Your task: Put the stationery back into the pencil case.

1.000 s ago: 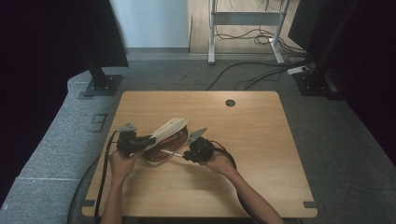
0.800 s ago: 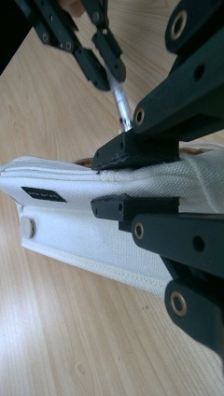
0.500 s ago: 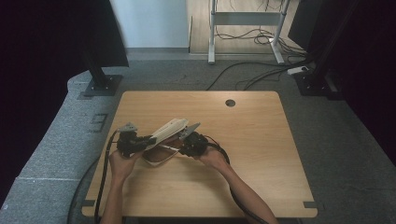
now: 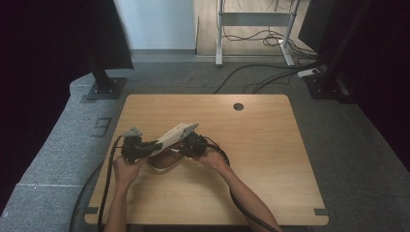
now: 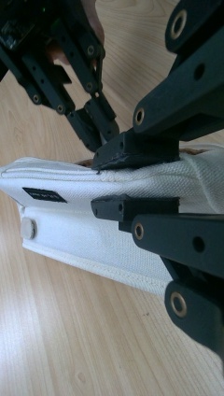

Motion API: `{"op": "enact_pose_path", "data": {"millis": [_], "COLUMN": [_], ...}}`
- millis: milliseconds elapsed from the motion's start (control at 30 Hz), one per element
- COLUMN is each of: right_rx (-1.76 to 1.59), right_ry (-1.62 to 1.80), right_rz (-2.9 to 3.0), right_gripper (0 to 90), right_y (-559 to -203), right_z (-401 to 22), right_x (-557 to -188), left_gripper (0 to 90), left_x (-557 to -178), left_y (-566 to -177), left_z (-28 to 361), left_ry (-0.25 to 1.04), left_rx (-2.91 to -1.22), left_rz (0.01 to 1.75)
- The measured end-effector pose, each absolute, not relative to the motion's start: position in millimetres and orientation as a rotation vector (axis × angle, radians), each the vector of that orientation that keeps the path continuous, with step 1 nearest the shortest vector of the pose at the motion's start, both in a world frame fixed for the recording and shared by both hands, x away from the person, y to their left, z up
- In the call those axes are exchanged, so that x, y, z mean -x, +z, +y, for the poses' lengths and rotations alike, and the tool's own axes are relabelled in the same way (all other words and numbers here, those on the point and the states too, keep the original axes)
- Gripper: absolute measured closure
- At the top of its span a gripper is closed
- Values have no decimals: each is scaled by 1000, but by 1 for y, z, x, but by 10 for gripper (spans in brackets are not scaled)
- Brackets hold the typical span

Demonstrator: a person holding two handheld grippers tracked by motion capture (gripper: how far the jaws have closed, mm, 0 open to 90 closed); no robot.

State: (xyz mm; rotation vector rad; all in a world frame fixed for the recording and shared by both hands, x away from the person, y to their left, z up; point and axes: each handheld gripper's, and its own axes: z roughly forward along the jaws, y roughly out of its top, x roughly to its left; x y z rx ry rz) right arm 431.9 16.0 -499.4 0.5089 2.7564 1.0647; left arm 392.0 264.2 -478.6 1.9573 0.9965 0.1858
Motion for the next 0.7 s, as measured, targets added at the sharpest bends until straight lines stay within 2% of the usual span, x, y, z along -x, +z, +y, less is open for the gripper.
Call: {"op": "enact_pose_path", "data": {"millis": [700], "right_rx": [-545], "right_ry": [988], "right_rz": [2724], "right_gripper": [744], "right_y": [-509], "right_z": [21], "right_x": [-457], "left_gripper": [758], "left_x": [-392], "left_y": [-479], "left_z": [264], "left_ry": [183], "left_rx": [-1969], "left_rz": [995]}}
